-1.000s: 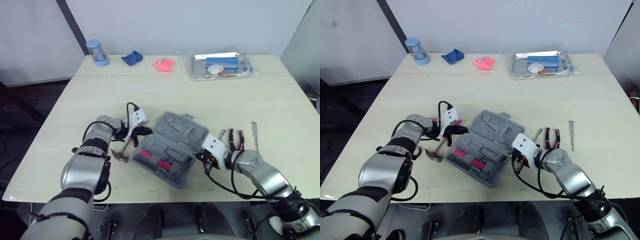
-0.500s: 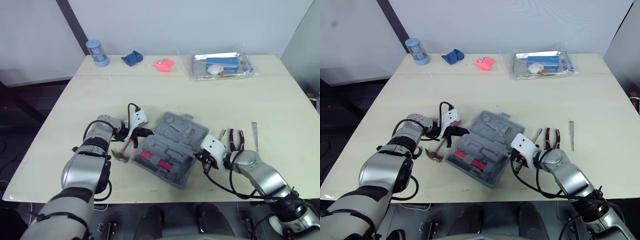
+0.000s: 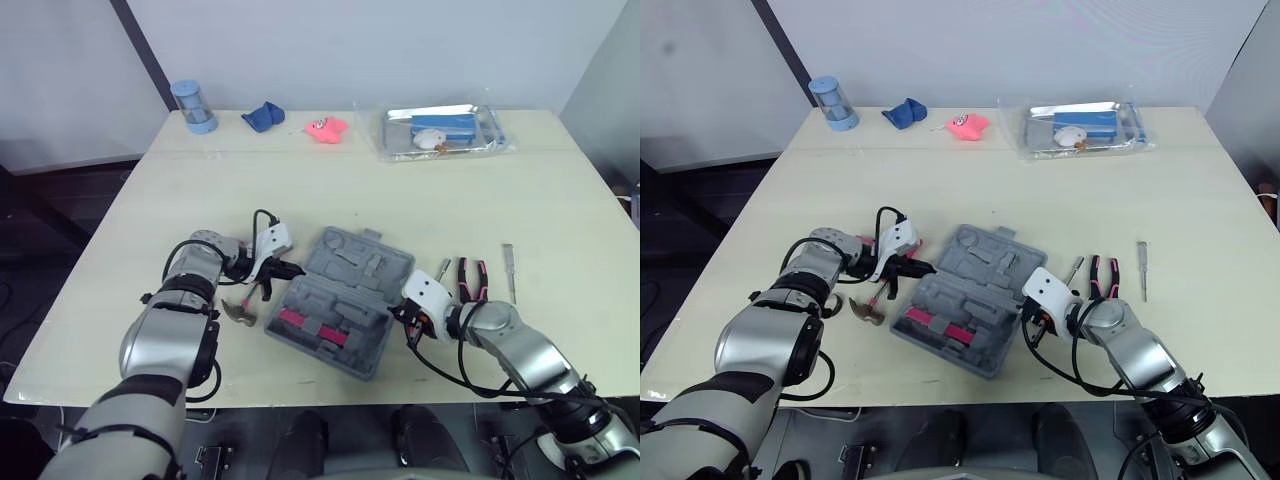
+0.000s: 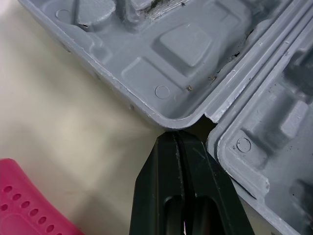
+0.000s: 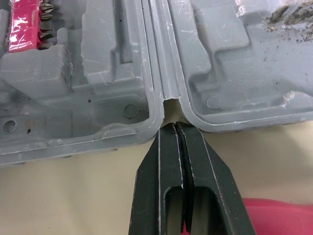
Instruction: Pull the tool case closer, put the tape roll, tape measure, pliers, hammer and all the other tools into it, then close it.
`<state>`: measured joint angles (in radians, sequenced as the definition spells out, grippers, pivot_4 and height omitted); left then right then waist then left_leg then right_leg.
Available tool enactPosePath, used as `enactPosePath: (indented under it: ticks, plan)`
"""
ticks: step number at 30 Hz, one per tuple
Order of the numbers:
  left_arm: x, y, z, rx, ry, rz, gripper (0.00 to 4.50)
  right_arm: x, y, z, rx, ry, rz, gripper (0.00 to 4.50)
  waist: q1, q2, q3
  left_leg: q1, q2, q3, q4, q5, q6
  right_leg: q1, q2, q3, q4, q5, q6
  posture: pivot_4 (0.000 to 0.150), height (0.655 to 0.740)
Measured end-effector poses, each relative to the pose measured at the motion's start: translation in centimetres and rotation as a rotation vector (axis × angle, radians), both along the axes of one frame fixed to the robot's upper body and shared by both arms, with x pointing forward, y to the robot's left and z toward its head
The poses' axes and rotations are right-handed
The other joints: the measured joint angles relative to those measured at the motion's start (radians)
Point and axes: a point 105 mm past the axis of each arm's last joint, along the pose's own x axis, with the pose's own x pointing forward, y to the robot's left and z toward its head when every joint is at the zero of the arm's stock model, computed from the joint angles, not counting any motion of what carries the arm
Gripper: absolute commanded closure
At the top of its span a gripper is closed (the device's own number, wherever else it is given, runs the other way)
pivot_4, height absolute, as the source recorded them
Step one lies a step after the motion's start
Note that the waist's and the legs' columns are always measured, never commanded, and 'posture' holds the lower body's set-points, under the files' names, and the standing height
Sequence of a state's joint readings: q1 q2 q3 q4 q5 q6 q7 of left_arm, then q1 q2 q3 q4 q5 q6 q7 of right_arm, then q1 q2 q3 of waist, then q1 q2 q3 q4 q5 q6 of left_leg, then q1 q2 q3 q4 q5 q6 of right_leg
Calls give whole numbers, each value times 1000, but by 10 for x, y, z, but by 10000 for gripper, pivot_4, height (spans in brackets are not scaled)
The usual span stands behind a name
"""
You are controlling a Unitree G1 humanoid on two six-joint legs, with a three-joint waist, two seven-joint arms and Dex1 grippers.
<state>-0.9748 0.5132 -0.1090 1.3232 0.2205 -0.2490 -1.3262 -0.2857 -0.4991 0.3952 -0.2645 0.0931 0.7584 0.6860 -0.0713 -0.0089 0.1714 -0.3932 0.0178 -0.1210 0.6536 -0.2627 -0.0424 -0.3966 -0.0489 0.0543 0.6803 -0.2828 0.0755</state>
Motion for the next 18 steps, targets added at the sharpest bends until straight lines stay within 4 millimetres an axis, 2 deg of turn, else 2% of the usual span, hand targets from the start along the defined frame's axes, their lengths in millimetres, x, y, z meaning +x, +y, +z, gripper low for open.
enactPosePath:
  ticks: [9,18]
  plan:
    - [-10,-4,-5,-30,35,-55,44346,-1,-9,-1,-9,-5,21,45000,1,0,0,0,0,0,0,0,0,0,0,0,0,0,0,1500,7400]
    - [-30,-7,-14,-90,106,-123,44346,-5,-19,-2,-11,9,48,45000,1,0,0,0,0,0,0,0,0,0,0,0,0,0,0,1500,7400]
